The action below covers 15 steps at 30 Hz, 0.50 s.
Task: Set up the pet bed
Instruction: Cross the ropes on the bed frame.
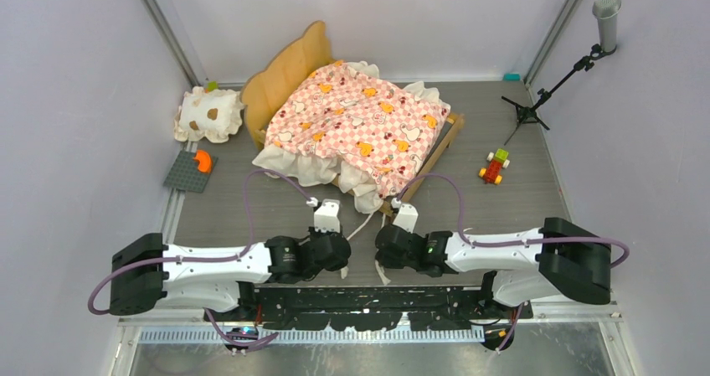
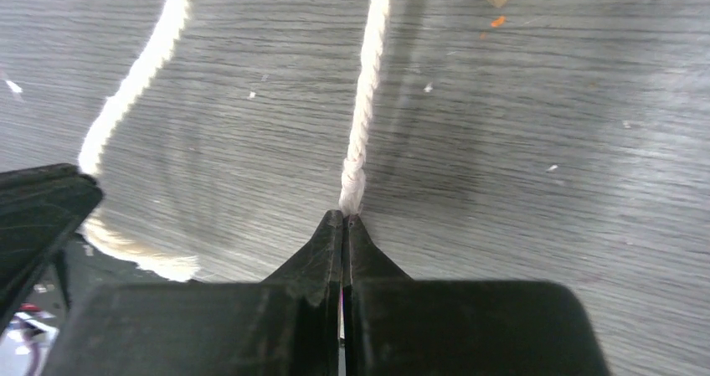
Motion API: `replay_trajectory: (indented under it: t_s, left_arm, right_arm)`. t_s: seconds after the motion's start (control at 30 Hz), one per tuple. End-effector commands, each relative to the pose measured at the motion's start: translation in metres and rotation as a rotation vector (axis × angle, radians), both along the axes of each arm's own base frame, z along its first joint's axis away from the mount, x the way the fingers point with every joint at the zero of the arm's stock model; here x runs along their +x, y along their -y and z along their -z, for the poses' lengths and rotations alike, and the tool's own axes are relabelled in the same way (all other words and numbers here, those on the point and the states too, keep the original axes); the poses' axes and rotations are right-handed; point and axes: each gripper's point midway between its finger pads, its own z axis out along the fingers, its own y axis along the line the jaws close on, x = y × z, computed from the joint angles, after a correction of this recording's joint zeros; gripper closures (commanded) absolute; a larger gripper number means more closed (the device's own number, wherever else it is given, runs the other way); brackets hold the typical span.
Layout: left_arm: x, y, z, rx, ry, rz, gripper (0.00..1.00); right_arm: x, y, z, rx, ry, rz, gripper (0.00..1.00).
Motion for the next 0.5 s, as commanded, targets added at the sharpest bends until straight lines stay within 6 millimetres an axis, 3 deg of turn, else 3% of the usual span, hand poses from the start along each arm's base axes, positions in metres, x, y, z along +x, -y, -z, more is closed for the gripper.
replay_trajectory:
  t_s: [0.0,0.17,0.27,0.47]
  left_arm:
    - [0.003,0.004,-0.015,-0.007,0.016,0.009,1.0]
    - [0.003,0.006,-0.014,-0.005,0.012,0.014,1.0]
    - [0.003,0.007,-0.013,-0.005,0.012,0.015,1.0]
    - [0.002,0.01,-0.01,-0.003,0.002,0.022,1.0]
  right_arm:
    - [0.005,-0.026,-0.028,0.191,-0.01,0.096,0.99]
    - [-0.001,-0.035,-0.041,0.339,-0.057,0.149,0.99]
    - [-0.005,-0.032,-0.047,0.336,-0.061,0.154,0.99]
    - [-0.018,-0.008,-0.019,0.17,-0.08,0.144,0.99]
